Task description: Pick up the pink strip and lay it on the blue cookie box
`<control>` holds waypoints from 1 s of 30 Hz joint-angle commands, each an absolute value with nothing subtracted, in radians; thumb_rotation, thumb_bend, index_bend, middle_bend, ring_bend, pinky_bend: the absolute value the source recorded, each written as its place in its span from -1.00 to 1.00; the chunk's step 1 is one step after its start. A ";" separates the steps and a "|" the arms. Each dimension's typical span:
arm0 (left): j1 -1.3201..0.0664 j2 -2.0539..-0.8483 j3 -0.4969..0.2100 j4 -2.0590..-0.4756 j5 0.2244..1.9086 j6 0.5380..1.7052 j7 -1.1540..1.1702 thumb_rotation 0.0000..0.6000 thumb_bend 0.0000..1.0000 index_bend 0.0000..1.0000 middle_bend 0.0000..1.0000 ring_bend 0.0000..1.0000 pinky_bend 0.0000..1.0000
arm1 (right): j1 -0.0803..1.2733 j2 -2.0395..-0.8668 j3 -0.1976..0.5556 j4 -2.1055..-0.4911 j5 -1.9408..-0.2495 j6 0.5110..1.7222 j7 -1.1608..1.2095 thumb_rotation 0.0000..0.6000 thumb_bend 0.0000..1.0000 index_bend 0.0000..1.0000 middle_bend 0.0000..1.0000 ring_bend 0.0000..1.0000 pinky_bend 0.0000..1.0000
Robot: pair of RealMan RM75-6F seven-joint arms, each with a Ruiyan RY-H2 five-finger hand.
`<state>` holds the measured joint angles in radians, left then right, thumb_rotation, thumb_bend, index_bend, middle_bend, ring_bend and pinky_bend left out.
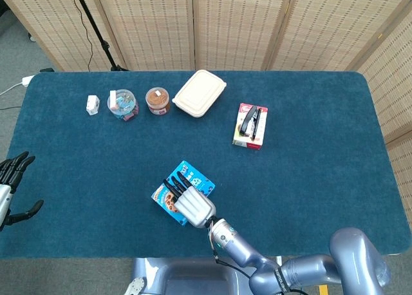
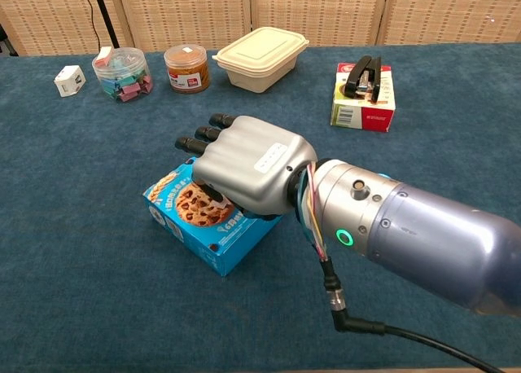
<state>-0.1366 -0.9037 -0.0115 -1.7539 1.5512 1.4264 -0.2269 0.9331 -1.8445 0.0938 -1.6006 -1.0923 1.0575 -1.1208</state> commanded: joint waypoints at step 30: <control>-0.136 -0.903 -0.008 -1.755 1.557 1.424 -0.228 1.00 -0.45 -1.00 -1.00 -1.00 -1.00 | 0.931 -1.830 0.069 -1.622 -1.121 1.069 -1.111 1.00 1.00 -0.32 -1.00 -1.00 -1.00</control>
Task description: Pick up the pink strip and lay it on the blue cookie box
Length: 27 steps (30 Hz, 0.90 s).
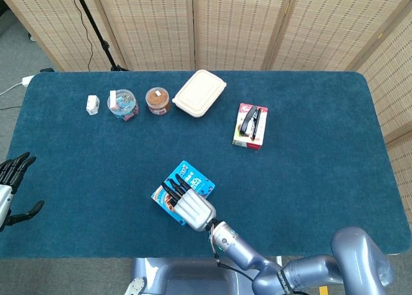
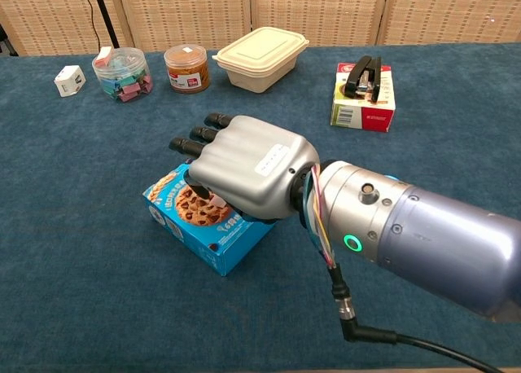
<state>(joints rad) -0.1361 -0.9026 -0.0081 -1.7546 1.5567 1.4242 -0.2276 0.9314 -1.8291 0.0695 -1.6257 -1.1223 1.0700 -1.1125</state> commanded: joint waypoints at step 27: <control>-0.138 -0.902 -0.007 -1.753 1.558 1.420 -0.230 1.00 -0.45 -1.00 -1.00 -1.00 -1.00 | 0.910 -1.811 0.049 -1.624 -1.140 1.078 -1.105 1.00 1.00 -0.25 -1.00 -1.00 -1.00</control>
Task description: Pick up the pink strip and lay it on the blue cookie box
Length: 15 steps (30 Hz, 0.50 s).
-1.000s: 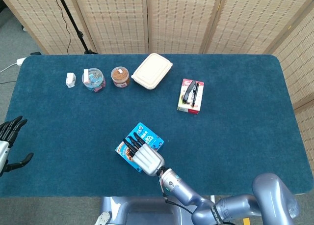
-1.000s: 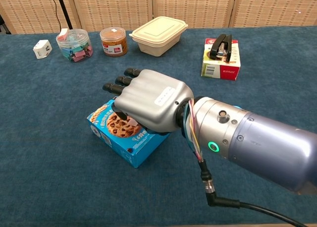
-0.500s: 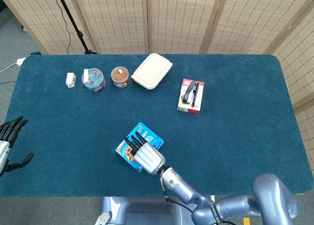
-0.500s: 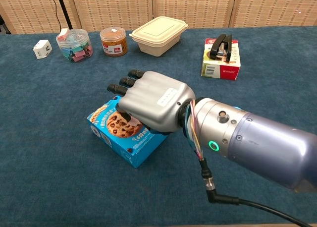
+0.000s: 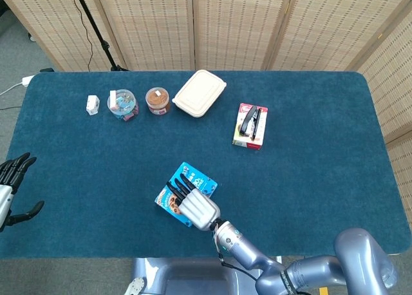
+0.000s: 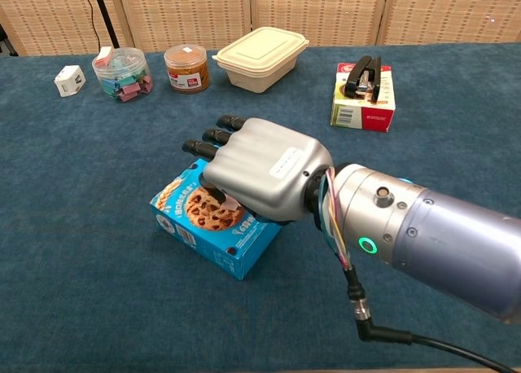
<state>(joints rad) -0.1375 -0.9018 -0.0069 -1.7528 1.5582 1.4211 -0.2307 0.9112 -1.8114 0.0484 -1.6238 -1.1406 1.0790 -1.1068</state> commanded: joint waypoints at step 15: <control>-0.138 -0.901 -0.005 -1.753 1.559 1.419 -0.229 1.00 -0.45 -1.00 -1.00 -1.00 -1.00 | 0.899 -1.803 0.045 -1.622 -1.155 1.074 -1.088 1.00 1.00 -0.25 -1.00 -1.00 -1.00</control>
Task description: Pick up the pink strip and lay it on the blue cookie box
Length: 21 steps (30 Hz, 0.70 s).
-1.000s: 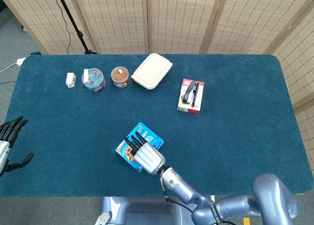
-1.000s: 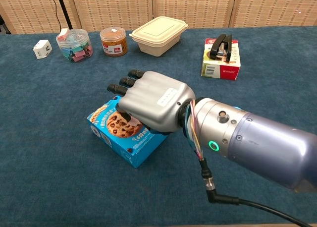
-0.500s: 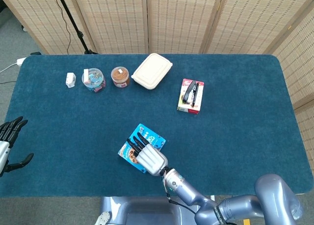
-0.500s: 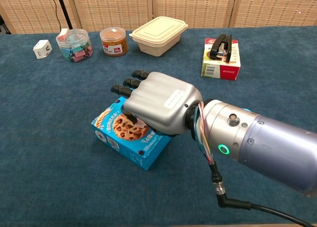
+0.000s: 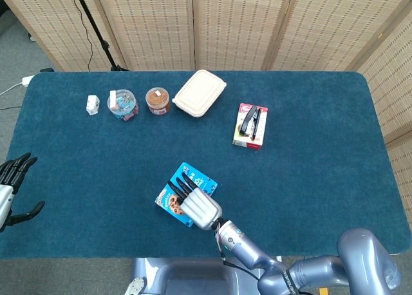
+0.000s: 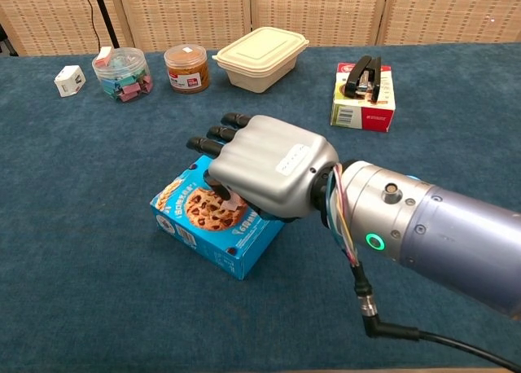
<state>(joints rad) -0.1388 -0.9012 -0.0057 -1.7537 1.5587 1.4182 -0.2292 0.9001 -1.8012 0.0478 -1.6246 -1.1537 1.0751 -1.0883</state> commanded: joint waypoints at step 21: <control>-0.138 -0.900 -0.005 -1.750 1.561 1.421 -0.240 1.00 -0.45 -1.00 -1.00 -1.00 -1.00 | 0.893 -1.818 0.050 -1.632 -1.175 1.071 -1.100 1.00 1.00 -0.23 -1.00 -1.00 -1.00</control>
<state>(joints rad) -0.1377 -0.8996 -0.0046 -1.7498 1.5607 1.4206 -0.2398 0.8933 -1.8180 0.0491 -1.6313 -1.1755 1.0708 -1.0998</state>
